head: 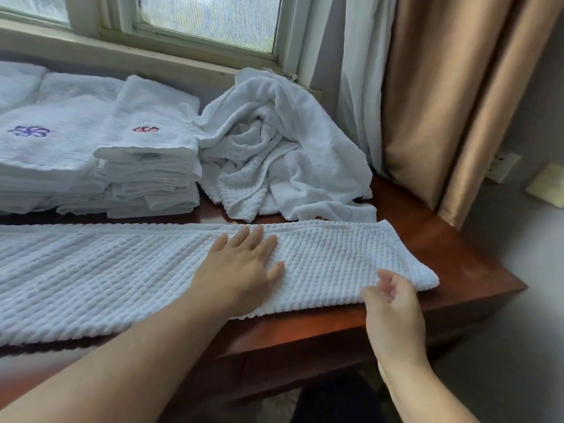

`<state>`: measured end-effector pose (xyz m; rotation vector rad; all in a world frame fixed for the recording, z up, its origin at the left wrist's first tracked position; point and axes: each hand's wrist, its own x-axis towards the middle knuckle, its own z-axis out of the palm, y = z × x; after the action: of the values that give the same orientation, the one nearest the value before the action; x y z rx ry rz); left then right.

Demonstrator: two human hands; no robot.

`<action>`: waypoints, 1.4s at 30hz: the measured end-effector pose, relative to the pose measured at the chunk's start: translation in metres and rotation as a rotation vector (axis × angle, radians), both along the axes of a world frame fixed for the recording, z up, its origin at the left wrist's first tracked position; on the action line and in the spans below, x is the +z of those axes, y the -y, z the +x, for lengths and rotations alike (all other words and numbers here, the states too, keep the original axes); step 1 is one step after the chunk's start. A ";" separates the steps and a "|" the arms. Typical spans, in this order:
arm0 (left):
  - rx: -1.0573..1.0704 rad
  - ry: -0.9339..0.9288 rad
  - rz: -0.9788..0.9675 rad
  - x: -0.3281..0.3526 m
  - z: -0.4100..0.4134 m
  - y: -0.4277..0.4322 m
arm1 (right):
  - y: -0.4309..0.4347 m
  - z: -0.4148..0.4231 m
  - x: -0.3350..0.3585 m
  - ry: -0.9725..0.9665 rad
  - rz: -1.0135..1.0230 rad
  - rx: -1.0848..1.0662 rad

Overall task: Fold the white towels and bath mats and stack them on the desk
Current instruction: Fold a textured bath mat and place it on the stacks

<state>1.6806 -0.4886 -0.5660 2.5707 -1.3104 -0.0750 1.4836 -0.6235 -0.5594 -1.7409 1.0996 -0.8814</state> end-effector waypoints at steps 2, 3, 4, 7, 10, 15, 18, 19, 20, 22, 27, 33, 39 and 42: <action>-0.006 -0.005 -0.007 0.000 -0.001 -0.003 | -0.007 -0.011 0.007 0.123 0.252 -0.004; -0.007 -0.007 -0.010 0.000 -0.002 -0.004 | -0.009 -0.015 0.012 0.198 0.356 -0.009; -0.006 -0.007 -0.012 -0.001 -0.002 -0.006 | -0.011 -0.019 0.019 0.280 0.448 -0.019; -0.001 -0.005 -0.014 -0.001 -0.005 -0.012 | -0.025 -0.023 0.032 0.431 0.674 -0.023; -0.005 -0.007 -0.030 -0.002 -0.006 -0.016 | -0.028 -0.018 0.033 0.492 0.812 0.021; -0.009 -0.012 -0.010 -0.002 -0.007 -0.018 | -0.006 0.008 0.031 0.507 0.858 0.109; -0.014 0.000 0.008 -0.002 -0.007 -0.018 | 0.020 0.021 0.029 0.550 0.753 0.012; -0.013 0.001 0.004 -0.003 -0.007 -0.018 | 0.030 0.024 0.030 0.559 0.720 -0.073; -0.013 0.000 0.005 -0.004 -0.007 -0.018 | 0.039 0.025 0.030 0.552 0.692 -0.161; -0.009 -0.003 0.015 -0.004 -0.008 -0.019 | 0.053 0.027 0.031 0.494 0.610 -0.259; -0.052 -0.315 -0.255 0.015 -0.007 -0.026 | 0.035 0.045 0.059 0.313 -0.013 -0.114; 0.128 -1.306 -0.782 0.074 0.050 -0.102 | -0.070 0.101 0.087 -0.075 -1.037 0.583; 0.336 -1.107 -0.593 0.082 0.076 -0.192 | -0.166 0.148 0.073 -0.219 -1.337 0.971; 0.383 -0.946 -0.560 0.088 0.087 -0.241 | -0.179 0.163 0.069 -0.219 -1.166 1.170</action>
<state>1.7674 -0.2476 -0.4781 1.8359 -0.3939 -0.6498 1.6465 -0.4444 -0.4899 -2.8856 -0.6236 -0.5187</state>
